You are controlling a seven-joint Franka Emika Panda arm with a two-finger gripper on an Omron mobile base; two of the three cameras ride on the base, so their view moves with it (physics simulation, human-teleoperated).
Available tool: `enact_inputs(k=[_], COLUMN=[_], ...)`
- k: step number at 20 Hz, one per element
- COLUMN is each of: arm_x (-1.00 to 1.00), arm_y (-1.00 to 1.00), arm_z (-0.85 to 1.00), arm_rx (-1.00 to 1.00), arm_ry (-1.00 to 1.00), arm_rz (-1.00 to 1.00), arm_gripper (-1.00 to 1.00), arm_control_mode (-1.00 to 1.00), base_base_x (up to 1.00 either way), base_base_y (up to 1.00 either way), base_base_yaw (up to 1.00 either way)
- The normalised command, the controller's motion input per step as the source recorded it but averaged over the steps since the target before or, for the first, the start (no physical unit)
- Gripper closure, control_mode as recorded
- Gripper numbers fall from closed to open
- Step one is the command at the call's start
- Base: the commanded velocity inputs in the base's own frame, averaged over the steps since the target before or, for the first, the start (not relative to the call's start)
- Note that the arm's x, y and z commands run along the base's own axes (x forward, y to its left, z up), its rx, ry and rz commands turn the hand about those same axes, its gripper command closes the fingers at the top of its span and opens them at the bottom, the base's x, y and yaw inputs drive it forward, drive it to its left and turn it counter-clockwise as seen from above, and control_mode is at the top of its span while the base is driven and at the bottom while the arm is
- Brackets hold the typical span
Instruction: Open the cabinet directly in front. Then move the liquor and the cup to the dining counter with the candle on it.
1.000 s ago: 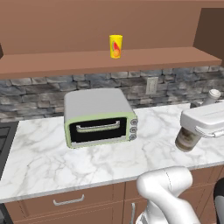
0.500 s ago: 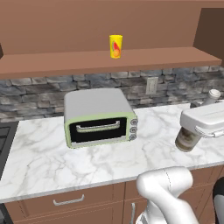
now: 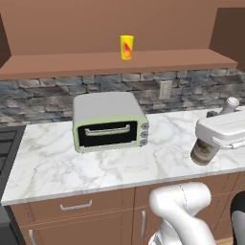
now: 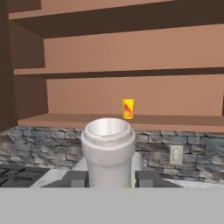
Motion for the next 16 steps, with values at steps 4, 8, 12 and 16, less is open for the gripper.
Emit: enact_inputs(k=[4, 8, 12, 16], arm_x=[0.00, 0.00, 0.00, 0.00], arm_y=[0.00, 0.00, 0.00, 0.00], arm_z=[0.00, 0.00, 0.00, 0.00], arm_rx=[0.00, 0.00, 0.00, 0.00], arm_ry=[0.00, 0.00, 0.00, 0.00], arm_rz=[0.00, 0.00, 0.00, 0.00], arm_gripper=[1.00, 1.00, 1.00, 1.00], arm_control_mode=[1.00, 1.00, 1.00, 1.00], base_base_x=[-0.80, -0.77, -0.48, -0.06], base_base_y=[-0.08, -0.08, -0.16, -0.27], base_base_yaw=[0.18, 0.28, 0.43, 0.56])
